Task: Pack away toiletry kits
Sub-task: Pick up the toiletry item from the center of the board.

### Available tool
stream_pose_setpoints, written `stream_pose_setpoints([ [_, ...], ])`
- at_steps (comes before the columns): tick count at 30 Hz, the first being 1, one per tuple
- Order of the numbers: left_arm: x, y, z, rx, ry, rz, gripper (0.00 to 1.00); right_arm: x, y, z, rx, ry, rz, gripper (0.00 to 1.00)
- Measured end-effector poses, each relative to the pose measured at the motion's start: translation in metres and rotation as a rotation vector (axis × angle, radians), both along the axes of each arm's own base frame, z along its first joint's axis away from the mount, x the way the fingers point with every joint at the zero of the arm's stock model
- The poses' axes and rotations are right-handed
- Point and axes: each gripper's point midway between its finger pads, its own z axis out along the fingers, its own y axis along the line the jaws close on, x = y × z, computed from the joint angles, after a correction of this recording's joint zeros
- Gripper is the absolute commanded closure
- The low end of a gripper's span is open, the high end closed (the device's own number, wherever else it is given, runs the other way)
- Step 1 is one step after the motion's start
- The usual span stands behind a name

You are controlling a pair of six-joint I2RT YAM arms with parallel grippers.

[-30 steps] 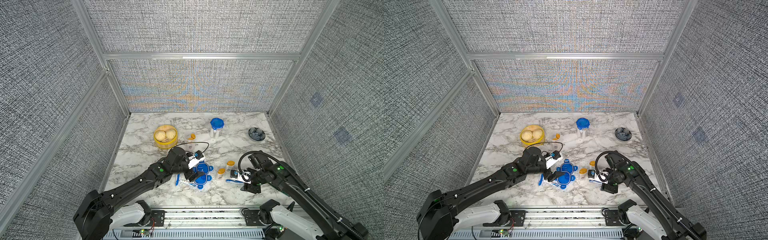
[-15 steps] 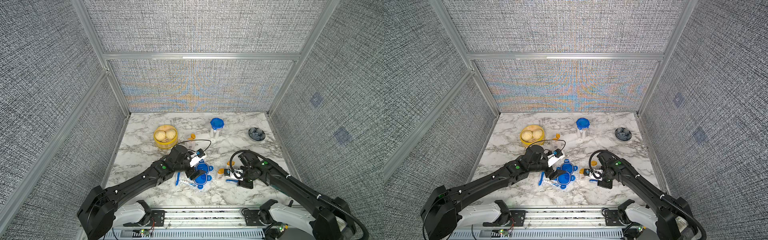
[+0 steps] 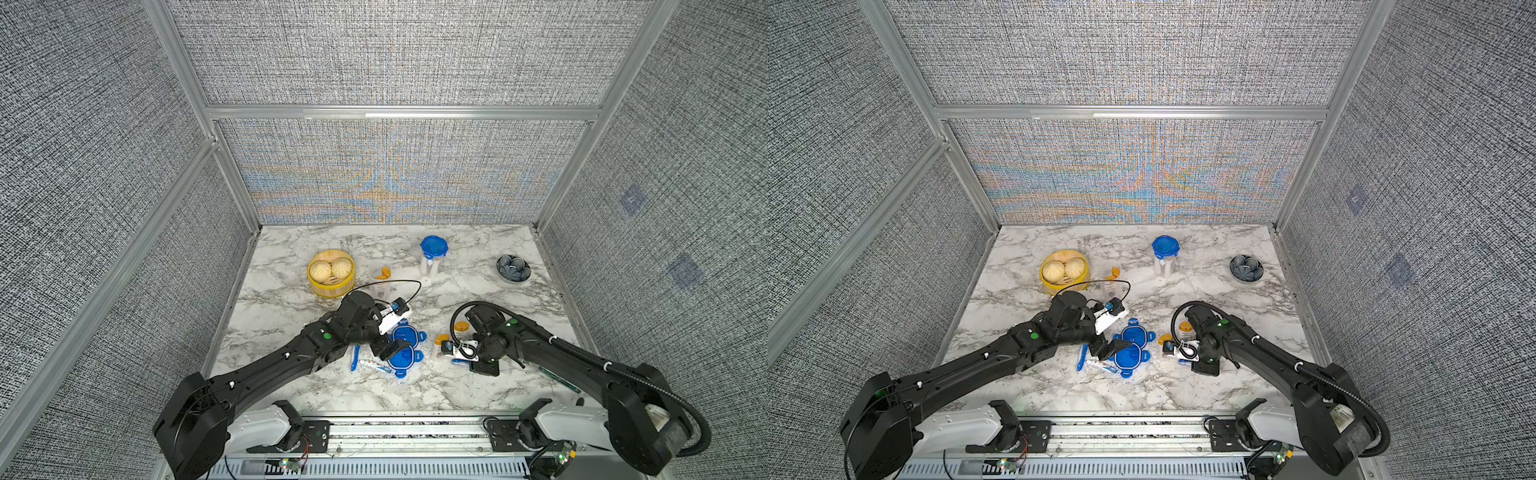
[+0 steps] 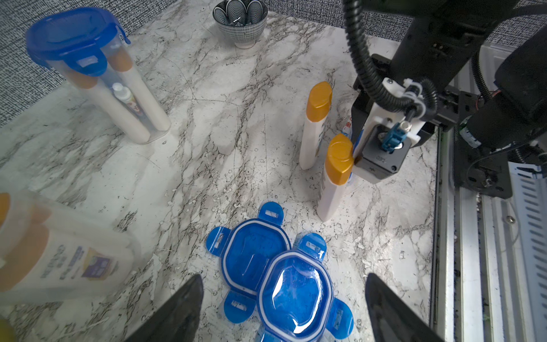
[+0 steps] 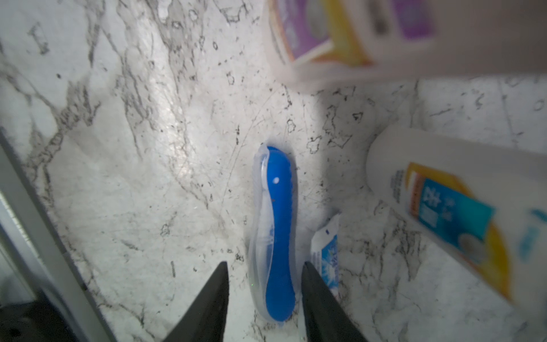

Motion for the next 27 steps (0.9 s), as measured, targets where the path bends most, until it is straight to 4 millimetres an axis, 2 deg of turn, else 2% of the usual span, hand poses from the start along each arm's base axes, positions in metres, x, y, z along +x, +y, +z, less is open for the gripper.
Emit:
stream_pose_setpoints([
  [12, 0.0, 0.0, 0.0, -0.007, 0.016, 0.014, 0.15, -0.011, -0.009, -0.004, 0.006, -0.058, 0.042, 0.59],
  [27, -0.001, 0.0, 0.004, -0.019, 0.018, 0.017, 0.15, -0.001, -0.012, -0.011, -0.07, -0.1, 0.077, 0.65],
])
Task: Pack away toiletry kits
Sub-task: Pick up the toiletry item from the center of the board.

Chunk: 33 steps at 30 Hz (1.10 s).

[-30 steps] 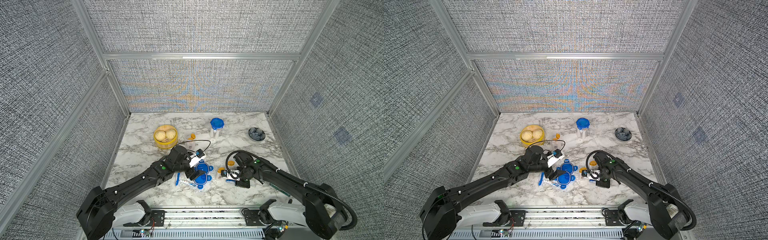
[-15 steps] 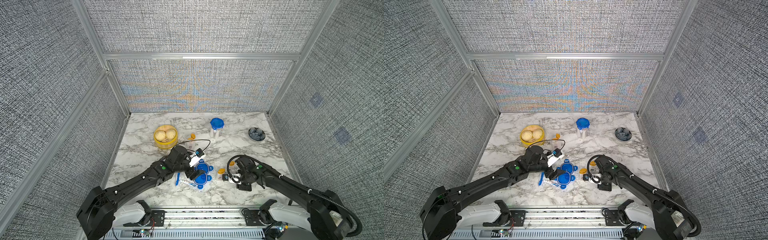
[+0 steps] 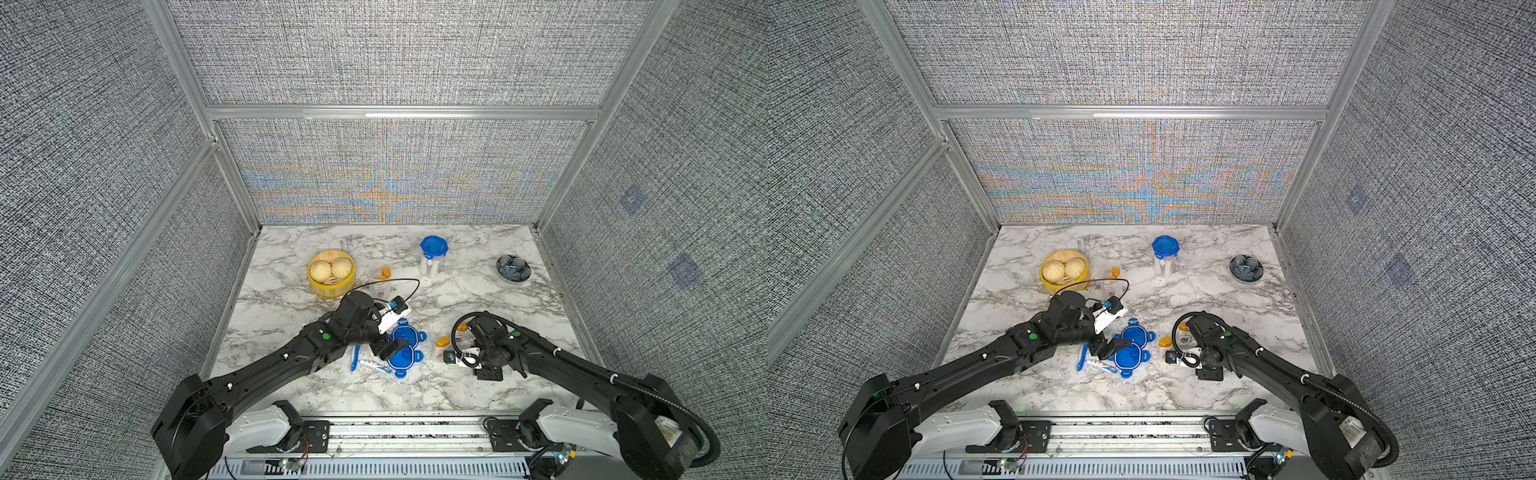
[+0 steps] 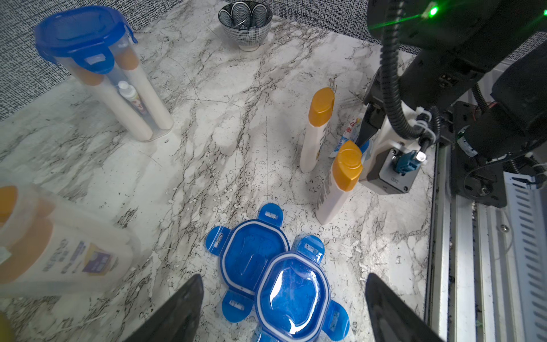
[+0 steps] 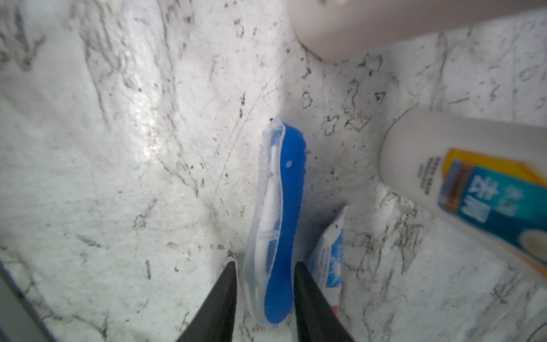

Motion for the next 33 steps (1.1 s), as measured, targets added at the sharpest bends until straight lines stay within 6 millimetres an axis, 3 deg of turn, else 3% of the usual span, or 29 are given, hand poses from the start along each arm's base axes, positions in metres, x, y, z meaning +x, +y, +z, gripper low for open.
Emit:
stream_pose_setpoints([
  [17, -0.0003, 0.001, -0.0034, 0.006, 0.007, 0.005, 0.15, -0.0055, 0.0028, -0.0098, -0.06, 0.003, 0.076, 0.73],
  [26, 0.0, 0.0008, -0.0045, 0.008, 0.009, 0.005, 0.15, -0.0045, 0.0041, -0.0103, -0.064, -0.003, 0.092, 0.62],
  [33, 0.0, 0.0008, -0.0044, 0.008, 0.009, 0.005, 0.15, -0.0082, 0.006, -0.0102, -0.074, 0.004, 0.123, 0.75],
])
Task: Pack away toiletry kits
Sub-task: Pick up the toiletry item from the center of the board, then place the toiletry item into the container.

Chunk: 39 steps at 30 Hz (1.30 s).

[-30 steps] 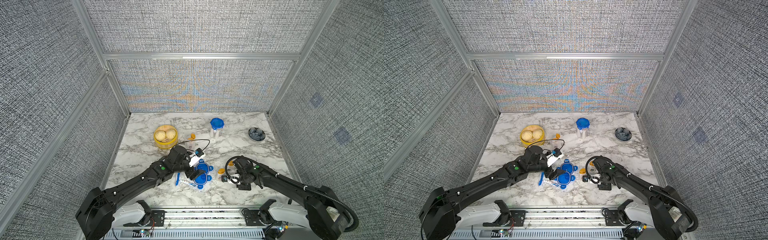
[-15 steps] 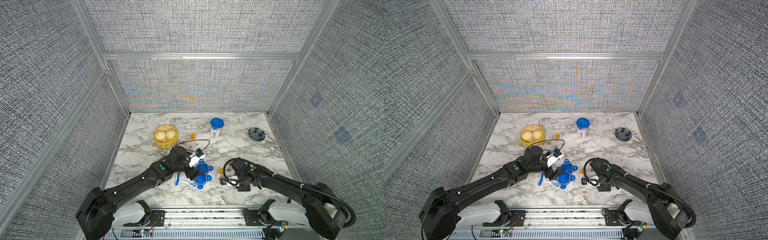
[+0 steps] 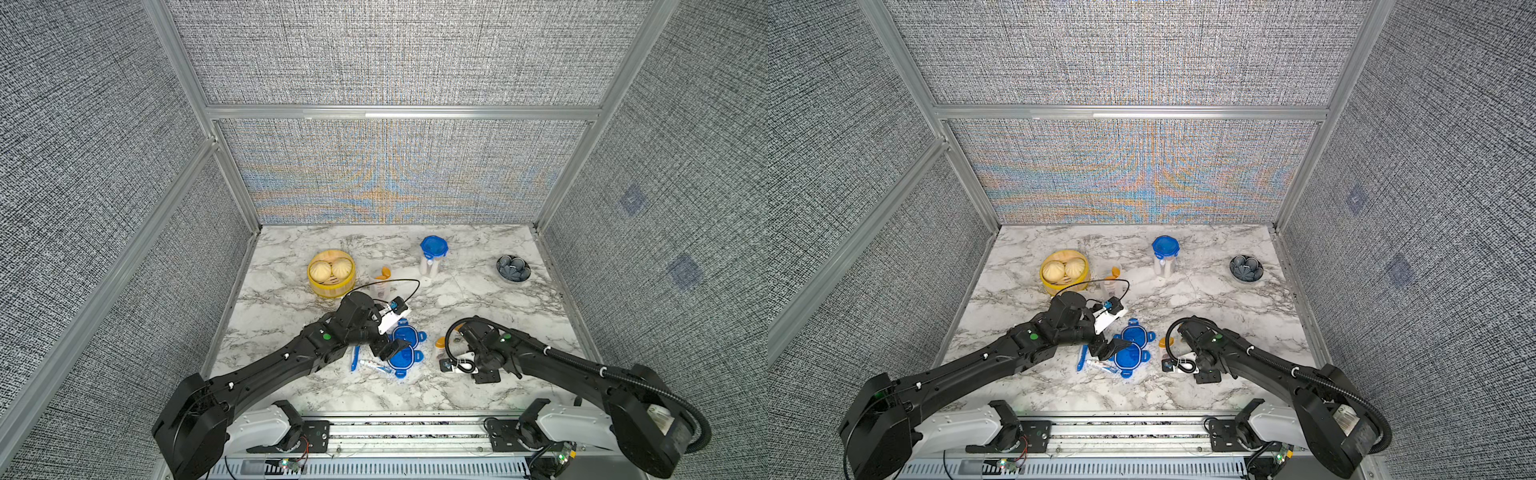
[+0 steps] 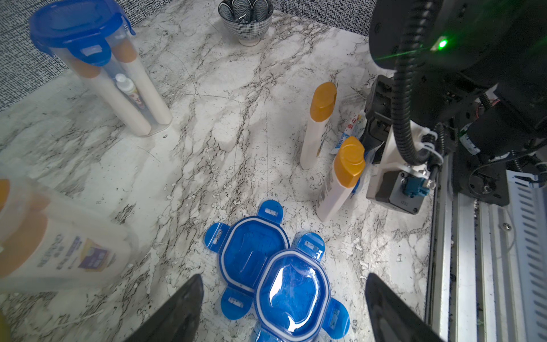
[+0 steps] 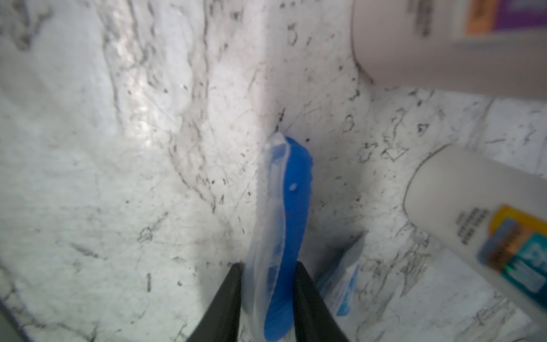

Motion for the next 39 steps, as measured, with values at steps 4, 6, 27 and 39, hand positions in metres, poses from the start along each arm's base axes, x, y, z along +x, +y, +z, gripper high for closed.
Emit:
stream_pose_setpoints([
  [4, 0.0, 0.0, 0.0, 0.0, 0.0, 0.0, 0.15, -0.01, 0.0, 0.003, 0.012, 0.019, 0.021, 0.79],
  [6, 0.0, 0.0, 0.0, 0.0, 0.0, 0.0, 0.15, -0.017, -0.001, 0.006, 0.02, 0.035, 0.028, 0.81],
  [27, 0.041, 0.015, 0.021, -0.075, -0.01, 0.18, 0.16, 0.011, 0.018, 0.14, 0.495, -0.184, -0.263, 0.86],
  [39, 0.084, 0.039, 0.078, -0.182, -0.115, 0.361, 0.16, 0.135, 0.081, 0.264, 1.048, -0.207, -0.595, 0.91],
])
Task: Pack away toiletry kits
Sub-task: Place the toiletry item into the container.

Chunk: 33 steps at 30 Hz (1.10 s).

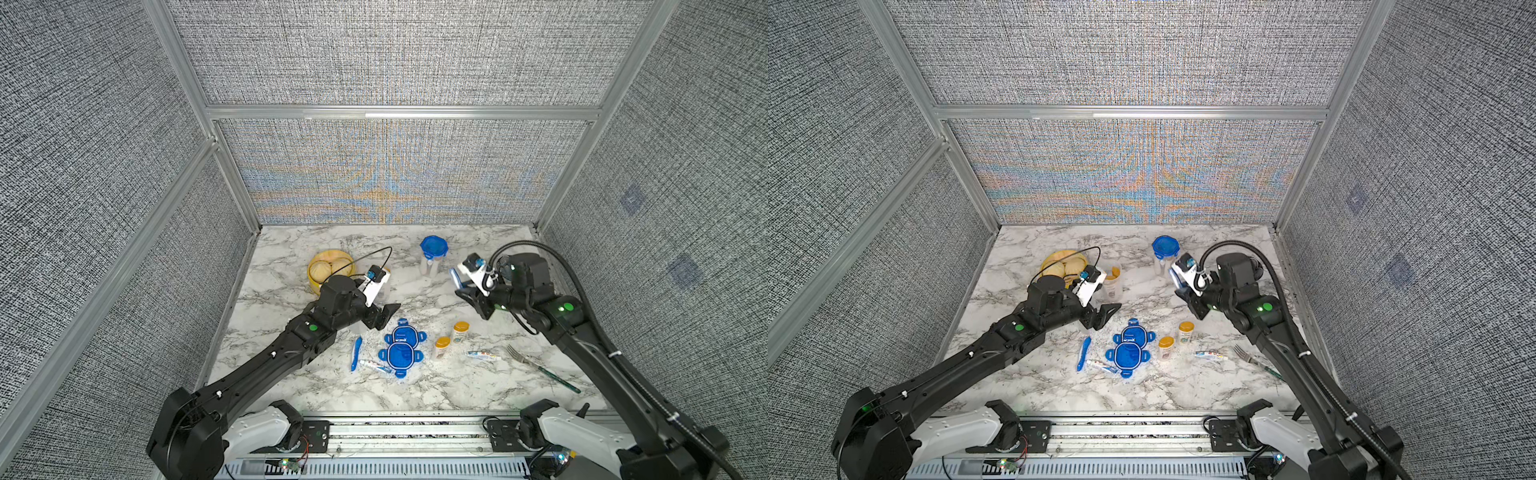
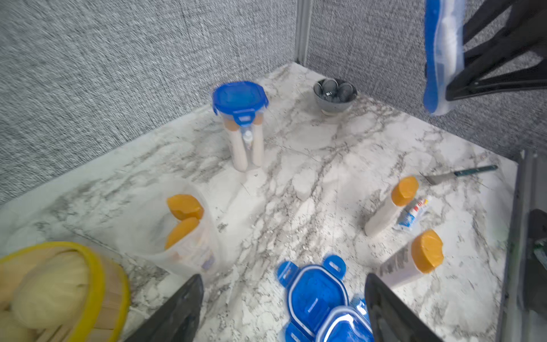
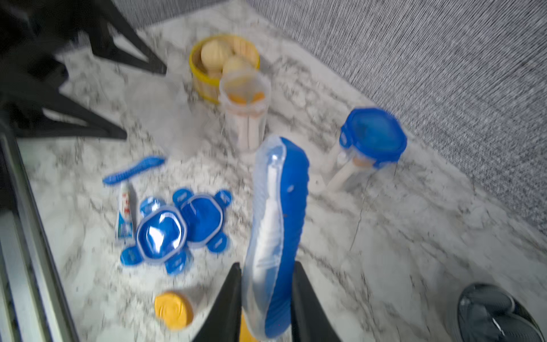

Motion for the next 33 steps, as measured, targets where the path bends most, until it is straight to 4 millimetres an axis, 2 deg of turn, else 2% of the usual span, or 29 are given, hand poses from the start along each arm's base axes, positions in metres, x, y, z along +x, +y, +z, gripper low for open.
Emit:
stream_pose_setpoints([
  [3, 0.029, 0.021, 0.026, -0.041, -0.04, 0.124, 0.15, 0.029, 0.039, 0.022, 0.094, -0.04, 0.042, 0.89],
  [6, 0.053, 0.044, 0.035, -0.049, -0.047, 0.228, 0.15, 0.051, 0.076, 0.034, 0.153, -0.071, 0.092, 0.89],
  [8, 0.063, 0.058, 0.033, -0.039, -0.035, 0.287, 0.16, 0.066, 0.098, 0.031, 0.197, -0.07, 0.117, 0.89],
  [11, 0.066, 0.072, 0.024, -0.028, -0.007, 0.332, 0.16, 0.084, 0.123, 0.013, 0.235, -0.041, 0.134, 0.89],
  [17, 0.059, 0.093, 0.008, -0.035, 0.042, 0.401, 0.16, 0.106, 0.155, -0.007, 0.288, -0.034, 0.159, 0.89],
  [21, 0.057, 0.1, 0.003, -0.041, 0.06, 0.427, 0.16, 0.113, 0.174, -0.019, 0.307, -0.037, 0.184, 0.88],
  [25, 0.055, 0.105, -0.004, -0.04, 0.076, 0.448, 0.16, 0.116, 0.191, -0.041, 0.316, -0.018, 0.208, 0.88],
  [29, 0.053, 0.107, -0.004, -0.048, 0.077, 0.453, 0.16, 0.123, 0.197, -0.059, 0.33, 0.002, 0.204, 0.88],
  [33, 0.05, 0.11, -0.002, -0.053, 0.07, 0.454, 0.15, 0.126, 0.199, -0.067, 0.342, 0.004, 0.2, 0.87],
])
